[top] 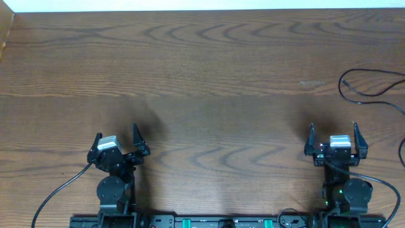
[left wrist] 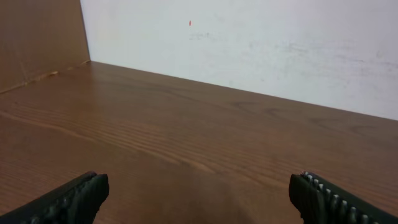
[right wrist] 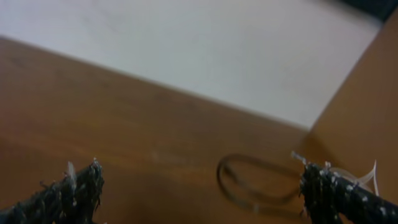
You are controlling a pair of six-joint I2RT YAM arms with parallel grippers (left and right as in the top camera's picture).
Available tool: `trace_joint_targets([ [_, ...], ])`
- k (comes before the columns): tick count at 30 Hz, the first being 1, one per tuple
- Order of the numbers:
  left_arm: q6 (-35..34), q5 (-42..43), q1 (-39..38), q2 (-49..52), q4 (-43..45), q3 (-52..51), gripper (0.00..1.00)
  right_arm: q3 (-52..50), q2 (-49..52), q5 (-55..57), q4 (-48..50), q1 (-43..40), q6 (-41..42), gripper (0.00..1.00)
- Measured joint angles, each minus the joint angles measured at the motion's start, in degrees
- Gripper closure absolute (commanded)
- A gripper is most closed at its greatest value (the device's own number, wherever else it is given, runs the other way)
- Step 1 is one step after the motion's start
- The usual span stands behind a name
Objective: Untangle cables
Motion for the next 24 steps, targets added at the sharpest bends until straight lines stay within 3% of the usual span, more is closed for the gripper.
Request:
trace_joint_targets([
  [24, 0.02, 0.02, 0.0, 0.0, 0.0, 0.0, 0.02, -0.02, -0.02, -0.02, -1.79, -0.09, 2.36, 0.01],
])
